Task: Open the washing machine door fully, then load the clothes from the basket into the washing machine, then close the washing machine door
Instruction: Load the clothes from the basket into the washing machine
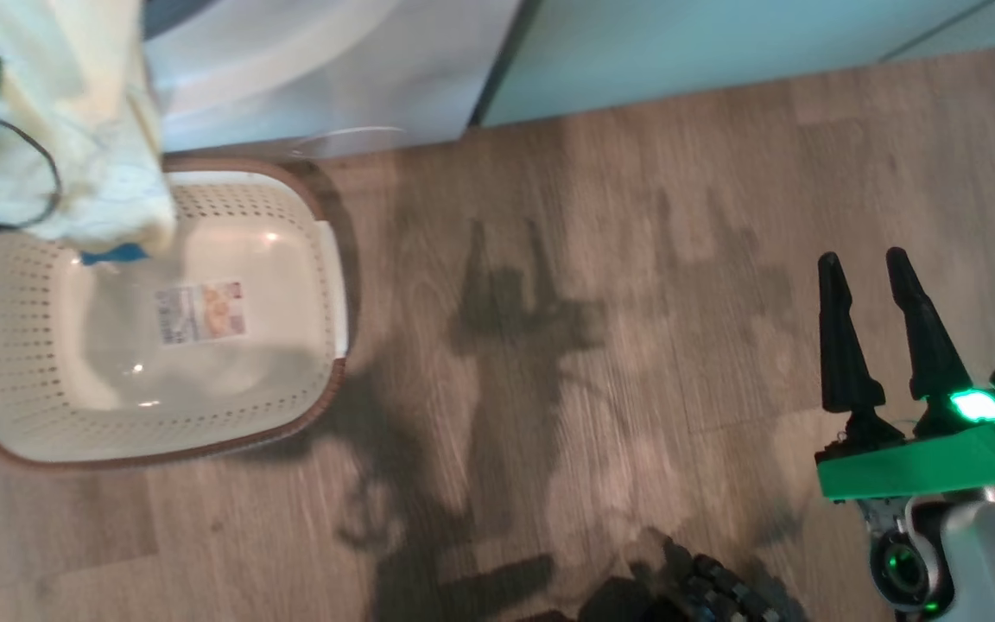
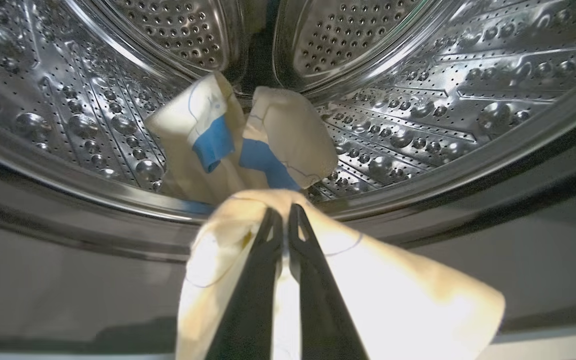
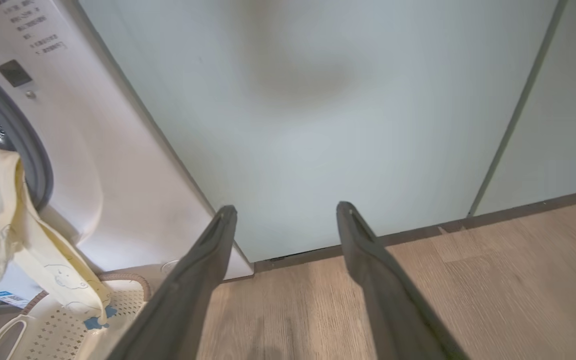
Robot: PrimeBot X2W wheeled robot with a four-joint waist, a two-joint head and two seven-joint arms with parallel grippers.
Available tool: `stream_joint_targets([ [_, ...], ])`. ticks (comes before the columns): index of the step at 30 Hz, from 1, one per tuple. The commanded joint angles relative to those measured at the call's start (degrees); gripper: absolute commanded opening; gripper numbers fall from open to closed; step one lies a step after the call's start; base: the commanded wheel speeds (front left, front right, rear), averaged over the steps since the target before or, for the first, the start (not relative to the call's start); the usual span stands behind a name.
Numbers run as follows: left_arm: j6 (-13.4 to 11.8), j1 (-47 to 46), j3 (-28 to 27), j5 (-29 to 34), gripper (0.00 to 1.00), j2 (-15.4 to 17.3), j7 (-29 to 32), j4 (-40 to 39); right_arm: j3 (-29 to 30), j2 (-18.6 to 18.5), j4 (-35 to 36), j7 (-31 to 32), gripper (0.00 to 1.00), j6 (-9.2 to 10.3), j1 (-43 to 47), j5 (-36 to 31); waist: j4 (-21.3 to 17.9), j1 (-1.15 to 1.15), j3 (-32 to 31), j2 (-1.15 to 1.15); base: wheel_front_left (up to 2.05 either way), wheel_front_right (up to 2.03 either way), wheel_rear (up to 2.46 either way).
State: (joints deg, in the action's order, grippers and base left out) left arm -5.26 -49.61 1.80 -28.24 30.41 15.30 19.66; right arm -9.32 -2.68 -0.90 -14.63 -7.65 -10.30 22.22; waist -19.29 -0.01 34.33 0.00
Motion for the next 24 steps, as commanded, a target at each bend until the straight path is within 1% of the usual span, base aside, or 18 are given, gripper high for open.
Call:
stream_joint_targets([
  [1, -0.24, -4.13, -2.31, 0.18, 0.00, 4.75, 2.52, -2.26, -1.41, -0.21, 1.71, -0.37, 1.00, 0.16, -0.60, 0.97, -2.38, 0.01, 2.27, 0.00, 0.00, 0.00, 0.00],
  [6, -0.42, -9.23, -2.33, 1.03, 0.00, 8.71, 6.78, -1.45, -2.49, -0.21, 1.61, -0.37, 1.00, 0.16, -1.21, 2.63, -4.82, 0.01, 4.06, 0.00, 0.00, 0.00, 0.00],
  [8, -0.44, -11.38, -2.37, 1.80, 0.00, 10.18, 6.80, -0.63, -2.88, -0.21, 1.54, -0.37, 1.00, 0.16, -1.37, 3.12, -5.74, 0.01, 4.62, 0.00, 0.00, 0.00, 0.00],
  [10, -0.56, -12.41, -2.50, 2.15, 0.00, 10.70, 6.33, -0.22, -3.05, -0.21, 1.52, -0.37, 1.00, 0.16, -1.44, 3.35, -6.17, 0.01, 4.93, 0.00, 0.00, 0.00, 0.00],
  [12, -0.99, -14.28, -2.62, 3.37, 0.00, 11.67, 4.30, 0.62, -3.33, -0.21, 1.44, -0.37, 1.00, 0.16, -1.56, 3.76, -6.99, 0.01, 5.53, 0.00, 0.00, 0.00, 0.00],
  [14, -1.47, -15.94, -3.03, 3.80, 0.00, 11.97, 2.40, 1.85, -3.68, -0.21, 1.37, -0.37, 1.00, 0.16, -1.65, 4.14, -7.78, 0.01, 6.11, 0.00, 0.00, 0.00, 0.00],
  [16, -1.59, -17.40, -3.28, 4.00, 0.00, 12.26, 0.91, 2.93, -4.04, -0.21, 1.36, -0.37, 1.00, 0.16, -1.71, 4.50, -8.52, 0.01, 6.76, 0.00, 0.00, 0.00, 0.00],
  [18, -1.19, -19.15, -3.27, 4.51, 0.00, 12.82, -1.40, 3.54, -4.38, -0.21, 1.33, -0.37, 1.00, 0.16, -1.84, 4.88, -9.32, 0.01, 7.67, 0.00, 0.00, 0.00, 0.00],
  [21, -0.37, -21.97, -3.23, 5.43, 0.00, 13.63, -6.13, 4.27, -4.84, -0.21, 1.40, -0.37, 1.00, 0.16, -2.20, 5.39, -10.39, 0.01, 8.91, 0.00, 0.00, 0.00, 0.00],
  [24, -0.26, -25.41, -3.72, 6.06, 0.00, 13.65, -12.29, 4.99, -5.03, -0.21, 1.45, -0.37, 1.00, 0.16, -2.44, 5.73, -11.02, 0.01, 9.93, 0.00, 0.00, 0.00, 0.00],
])
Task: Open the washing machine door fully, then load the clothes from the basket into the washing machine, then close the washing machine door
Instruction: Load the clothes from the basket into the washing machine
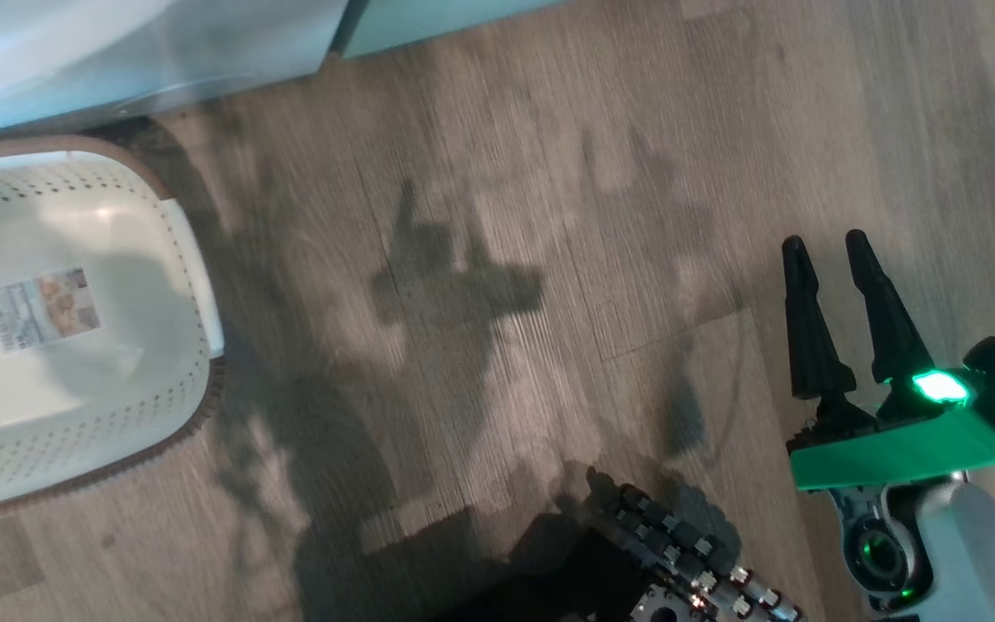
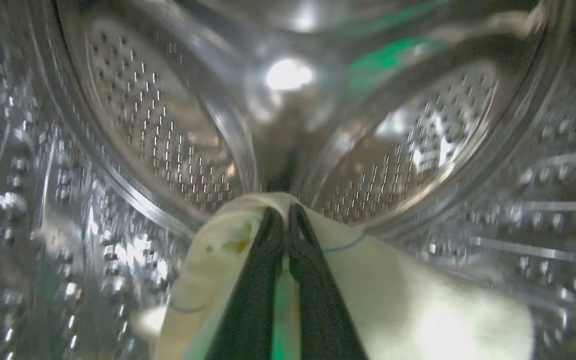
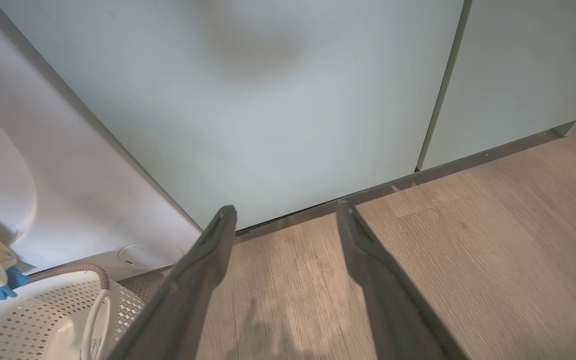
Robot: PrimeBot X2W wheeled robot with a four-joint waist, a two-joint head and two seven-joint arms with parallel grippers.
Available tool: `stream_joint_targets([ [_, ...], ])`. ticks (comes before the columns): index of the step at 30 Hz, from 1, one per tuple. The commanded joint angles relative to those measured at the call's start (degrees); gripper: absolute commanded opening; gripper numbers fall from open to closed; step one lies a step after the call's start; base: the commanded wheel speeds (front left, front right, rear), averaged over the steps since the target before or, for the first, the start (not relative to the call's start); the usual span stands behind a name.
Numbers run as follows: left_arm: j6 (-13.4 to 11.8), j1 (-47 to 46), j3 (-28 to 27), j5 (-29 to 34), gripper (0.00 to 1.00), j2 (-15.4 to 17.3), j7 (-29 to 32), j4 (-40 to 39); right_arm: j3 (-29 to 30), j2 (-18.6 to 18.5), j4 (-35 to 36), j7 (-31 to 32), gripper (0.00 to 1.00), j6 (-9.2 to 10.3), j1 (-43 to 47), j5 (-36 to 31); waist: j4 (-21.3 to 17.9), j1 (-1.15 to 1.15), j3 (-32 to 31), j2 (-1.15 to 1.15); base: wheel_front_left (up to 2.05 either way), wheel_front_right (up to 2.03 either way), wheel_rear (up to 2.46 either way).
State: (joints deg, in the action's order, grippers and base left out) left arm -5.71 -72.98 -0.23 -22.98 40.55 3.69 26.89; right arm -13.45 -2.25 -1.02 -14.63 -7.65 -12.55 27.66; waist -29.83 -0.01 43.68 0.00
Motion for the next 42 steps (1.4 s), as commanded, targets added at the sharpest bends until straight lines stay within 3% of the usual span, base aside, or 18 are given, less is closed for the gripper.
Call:
stream_joint_targets([
  [1, 0.43, -3.12, -1.57, 1.23, 0.00, 3.58, -2.88, -2.10, -0.94, -0.63, 1.59, -0.37, 1.00, 0.16, -0.24, 0.32, -0.61, 0.01, 0.80, 0.00, 0.00, 0.00, 0.00],
  [7, 1.05, -8.23, -1.05, 2.62, 0.00, 2.75, -13.70, -0.27, -1.23, -0.63, 1.85, -0.37, 1.00, 0.16, -0.77, 0.03, -0.52, 0.01, 1.89, 0.00, 0.00, 0.00, 0.00],
  [9, 0.97, -8.67, -0.76, 2.88, 0.00, 2.48, -14.76, 1.33, -1.30, -0.63, 1.98, -0.37, 1.00, 0.16, -1.06, 0.01, -0.29, 0.01, 2.10, 0.00, 0.00, 0.00, 0.00],
  [22, 2.01, -5.01, 2.61, 1.13, 0.00, 0.26, -4.21, 10.16, -0.72, -0.63, 1.91, -0.37, 1.00, 0.16, -1.80, -0.47, 1.58, 0.01, 2.63, 0.00, 0.00, 0.00, 0.00],
  [23, 1.94, -4.83, 2.51, 0.55, 0.12, -0.04, -2.94, 10.70, -0.73, -0.63, 1.87, -0.37, 1.00, 0.16, -1.90, -0.53, 1.78, 0.01, 2.54, 0.00, 0.00, 0.00, 0.00],
  [24, 1.87, -4.79, 2.43, 0.20, 0.35, -0.22, -2.37, 10.87, -0.76, -0.63, 1.87, -0.37, 1.00, 0.16, -2.03, -0.56, 1.94, 0.01, 2.49, 0.00, 0.00, 0.00, 0.00],
  [25, 1.80, -4.70, 2.39, -0.04, 0.82, -0.35, -2.05, 10.99, -0.78, -0.63, 1.88, -0.37, 1.00, 0.16, -2.18, -0.60, 2.10, 0.01, 2.42, 0.00, 0.00, 0.00, 0.00],
  [26, 1.91, -4.45, 2.41, -0.50, 1.00, -0.73, -1.91, 11.14, -0.65, -0.63, 1.85, -0.37, 1.00, 0.16, -2.39, -0.78, 2.53, 0.01, 2.18, 0.00, 0.00, 0.00, 0.00],
  [42, 4.29, 2.25, 3.04, -3.85, 1.00, -5.70, -7.91, 11.29, 2.22, -0.63, 1.51, -0.37, 1.00, 0.16, -1.90, -3.32, 7.03, 0.01, -3.55, 0.00, 0.00, 0.00, 0.00],
])
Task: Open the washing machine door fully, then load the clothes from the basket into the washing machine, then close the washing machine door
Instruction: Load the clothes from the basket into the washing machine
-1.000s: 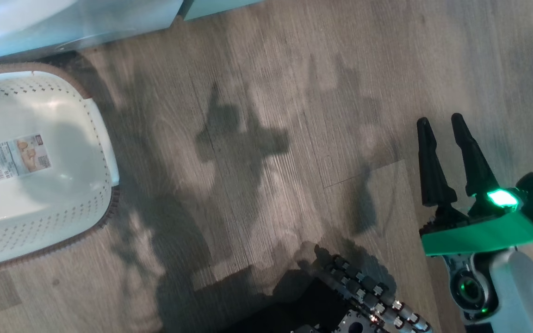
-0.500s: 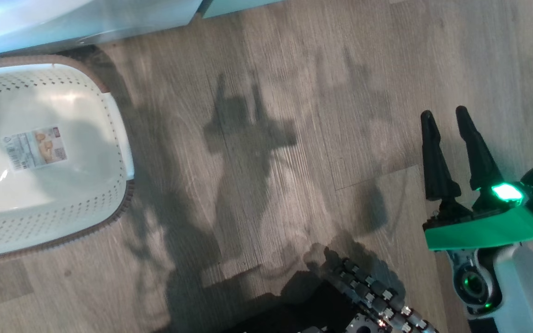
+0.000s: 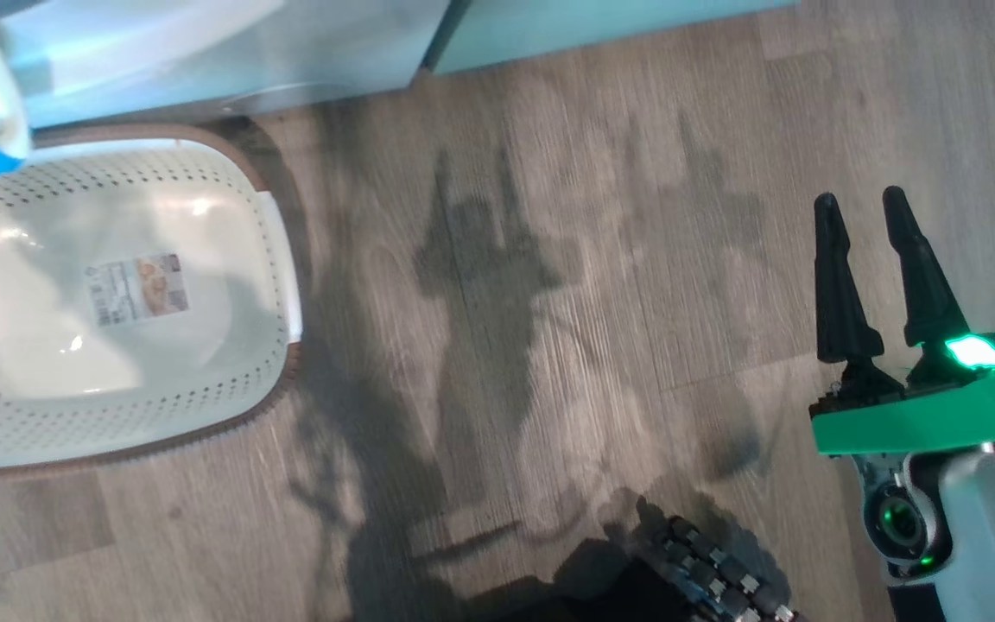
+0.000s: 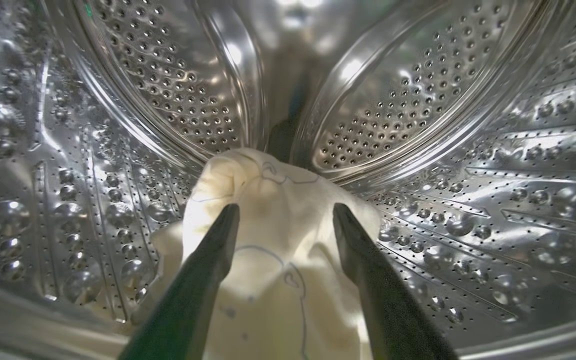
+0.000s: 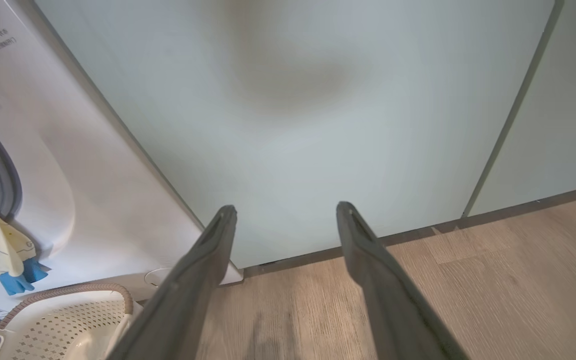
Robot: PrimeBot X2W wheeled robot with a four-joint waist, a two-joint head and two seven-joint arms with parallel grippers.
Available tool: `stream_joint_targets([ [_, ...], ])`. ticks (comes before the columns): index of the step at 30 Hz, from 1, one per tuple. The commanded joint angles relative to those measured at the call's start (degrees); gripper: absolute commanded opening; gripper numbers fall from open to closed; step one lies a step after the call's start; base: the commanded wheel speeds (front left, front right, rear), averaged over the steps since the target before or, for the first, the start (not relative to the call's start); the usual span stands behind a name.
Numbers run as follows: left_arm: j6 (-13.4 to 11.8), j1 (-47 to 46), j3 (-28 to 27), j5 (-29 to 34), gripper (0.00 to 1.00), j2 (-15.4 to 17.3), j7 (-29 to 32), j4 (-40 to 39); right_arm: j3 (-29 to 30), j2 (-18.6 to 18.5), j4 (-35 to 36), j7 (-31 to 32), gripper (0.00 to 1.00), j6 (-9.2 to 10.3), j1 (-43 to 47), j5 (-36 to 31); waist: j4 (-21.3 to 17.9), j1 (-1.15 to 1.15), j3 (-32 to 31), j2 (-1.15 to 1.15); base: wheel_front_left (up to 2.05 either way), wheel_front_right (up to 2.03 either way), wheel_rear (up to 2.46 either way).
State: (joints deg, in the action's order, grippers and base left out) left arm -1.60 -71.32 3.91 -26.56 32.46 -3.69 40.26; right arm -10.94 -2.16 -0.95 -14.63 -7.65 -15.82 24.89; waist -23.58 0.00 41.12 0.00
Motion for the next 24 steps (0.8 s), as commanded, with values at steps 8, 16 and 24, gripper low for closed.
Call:
stream_joint_targets([
  [8, -1.07, 13.12, -2.65, -2.35, 1.00, -0.47, -5.94, -9.96, 0.80, -0.72, 1.26, -0.37, 1.00, 0.16, 2.38, -2.22, 3.52, 0.00, -4.89, 0.00, 0.00, 0.00, 0.00],
  [16, -6.22, 32.71, -5.49, -3.30, 1.00, -3.61, -8.77, -27.69, 0.88, -0.72, 0.85, -0.37, 1.00, 0.16, 3.94, -4.04, 5.45, 0.00, -9.30, 0.00, 0.00, 0.00, 0.00],
  [24, -12.22, 52.19, -6.18, -2.15, 1.00, -8.08, -9.36, -44.89, 2.03, -0.72, 0.19, -0.37, 1.00, 0.16, 5.35, -6.32, 7.98, 0.00, -13.14, 0.00, 0.00, 0.00, 0.00],
])
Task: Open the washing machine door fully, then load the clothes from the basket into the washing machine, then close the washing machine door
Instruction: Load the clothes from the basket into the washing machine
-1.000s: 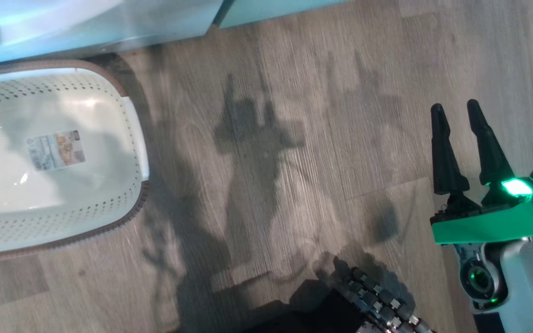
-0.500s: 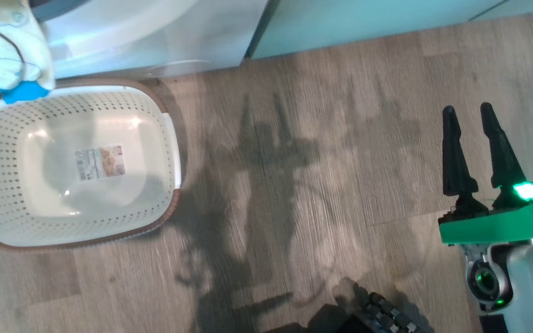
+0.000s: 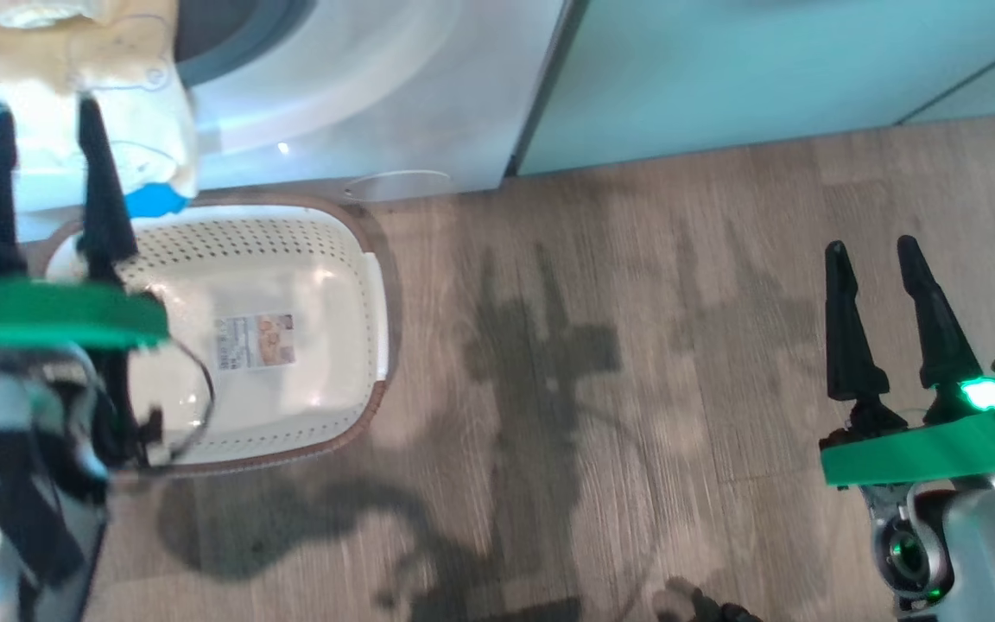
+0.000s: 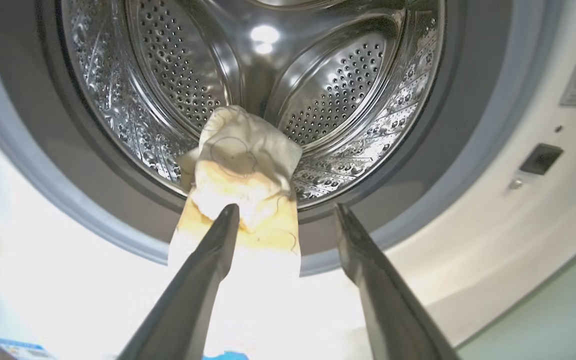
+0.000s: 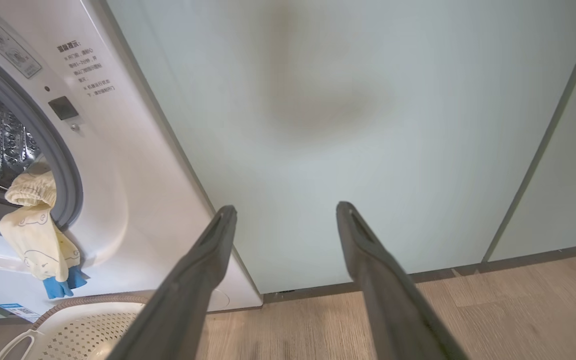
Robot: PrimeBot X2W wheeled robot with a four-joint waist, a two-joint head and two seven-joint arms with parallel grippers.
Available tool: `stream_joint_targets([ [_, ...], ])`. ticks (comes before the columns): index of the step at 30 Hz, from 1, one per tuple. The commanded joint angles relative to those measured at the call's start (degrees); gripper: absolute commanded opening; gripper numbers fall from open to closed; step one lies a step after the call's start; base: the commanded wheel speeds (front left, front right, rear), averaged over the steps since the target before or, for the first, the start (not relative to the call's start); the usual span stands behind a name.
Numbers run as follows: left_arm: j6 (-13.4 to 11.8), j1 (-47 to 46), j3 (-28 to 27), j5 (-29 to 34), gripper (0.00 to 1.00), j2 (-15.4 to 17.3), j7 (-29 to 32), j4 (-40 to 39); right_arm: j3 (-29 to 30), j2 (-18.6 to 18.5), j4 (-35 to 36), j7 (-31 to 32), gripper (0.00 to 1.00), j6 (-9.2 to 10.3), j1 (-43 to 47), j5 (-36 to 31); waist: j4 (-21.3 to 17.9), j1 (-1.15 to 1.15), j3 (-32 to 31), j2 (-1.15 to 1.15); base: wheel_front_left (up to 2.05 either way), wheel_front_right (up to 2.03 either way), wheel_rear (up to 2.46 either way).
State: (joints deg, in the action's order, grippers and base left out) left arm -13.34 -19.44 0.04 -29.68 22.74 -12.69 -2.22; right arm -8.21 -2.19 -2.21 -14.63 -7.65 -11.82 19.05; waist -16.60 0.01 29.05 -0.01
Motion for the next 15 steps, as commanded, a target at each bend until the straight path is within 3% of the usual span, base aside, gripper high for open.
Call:
stream_joint_targets([
  [1, -1.06, 2.36, -1.97, 1.41, 1.00, 1.16, -0.37, -3.83, -0.53, -0.69, 1.35, -0.37, 1.00, 0.16, 1.61, -0.90, 1.45, -0.01, -1.60, 0.01, 0.00, 0.00, 0.00],
  [6, -3.11, 10.16, 0.37, 2.94, 1.00, -1.44, -0.48, -8.81, 0.02, -0.69, 0.82, -0.37, 1.00, 0.16, 2.94, -2.70, 3.72, -0.01, -4.38, 0.01, 0.00, 0.00, 0.00],
  [15, -4.64, 16.63, 3.81, 4.30, 1.00, -3.96, -0.35, -10.16, -0.26, -0.93, -0.43, -0.37, 1.00, 0.16, 5.30, -4.49, 6.70, -0.01, -9.00, 0.01, 0.00, 0.00, 0.00],
])
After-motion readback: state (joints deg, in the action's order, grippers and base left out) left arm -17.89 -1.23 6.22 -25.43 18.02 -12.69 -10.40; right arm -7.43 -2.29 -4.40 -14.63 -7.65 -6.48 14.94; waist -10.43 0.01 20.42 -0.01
